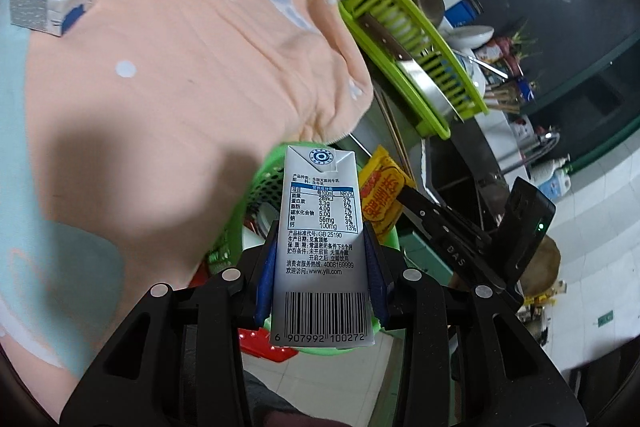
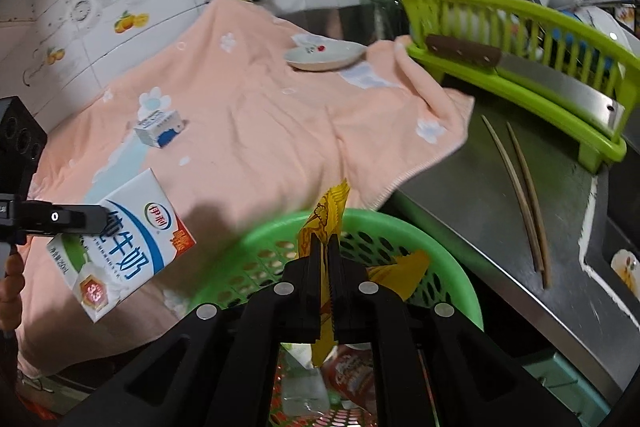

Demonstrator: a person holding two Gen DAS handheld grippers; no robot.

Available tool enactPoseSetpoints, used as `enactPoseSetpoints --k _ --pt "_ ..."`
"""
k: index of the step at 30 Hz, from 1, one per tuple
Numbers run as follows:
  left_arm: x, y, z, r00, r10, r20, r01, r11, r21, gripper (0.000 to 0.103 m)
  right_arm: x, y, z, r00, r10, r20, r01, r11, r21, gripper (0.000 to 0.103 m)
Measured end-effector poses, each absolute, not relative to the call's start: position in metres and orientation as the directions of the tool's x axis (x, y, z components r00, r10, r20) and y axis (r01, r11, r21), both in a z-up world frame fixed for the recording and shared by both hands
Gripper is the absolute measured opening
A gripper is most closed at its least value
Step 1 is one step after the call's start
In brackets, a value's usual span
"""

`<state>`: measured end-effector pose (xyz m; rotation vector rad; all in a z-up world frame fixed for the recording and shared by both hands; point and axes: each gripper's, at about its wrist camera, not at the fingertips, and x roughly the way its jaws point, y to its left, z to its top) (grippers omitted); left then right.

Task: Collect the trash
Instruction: 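Drop the wrapper into the green basket with the right tool while the left carries the carton over it, then lower the white milk carton into the basket and open the left tool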

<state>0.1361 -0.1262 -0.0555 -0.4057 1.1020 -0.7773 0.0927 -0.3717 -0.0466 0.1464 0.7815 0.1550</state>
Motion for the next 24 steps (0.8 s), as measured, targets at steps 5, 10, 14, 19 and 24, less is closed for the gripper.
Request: enactPoseSetpoints --k 5,10,14,19,24 --pt "0.134 -0.145 -0.059 0.205 -0.728 -0.655 0.37 0.677 -0.636 0.038 0.088 -0.382 -0.048 0.709 0.179 -0.682 -0.058 0.979 0.196 0.014" --pt "0.131 -0.157 -0.063 0.183 -0.725 -0.664 0.381 0.675 -0.632 0.038 0.083 -0.392 -0.047 0.719 0.167 -0.675 -0.028 0.977 0.212 0.023" --pt "0.129 -0.166 -0.063 0.173 -0.723 -0.669 0.389 0.674 -0.627 0.038 0.079 -0.4 -0.047 0.723 0.169 -0.67 -0.014 0.973 0.23 0.025" --pt "0.126 -0.179 -0.064 0.158 -0.718 -0.678 0.406 0.673 -0.619 0.038 0.073 -0.405 -0.044 0.733 0.17 -0.659 -0.009 0.971 0.24 0.034" --pt "0.124 -0.19 -0.069 0.142 -0.709 -0.691 0.413 0.676 -0.61 0.038 0.065 -0.407 -0.041 0.746 0.171 -0.644 -0.012 0.97 0.244 0.044"
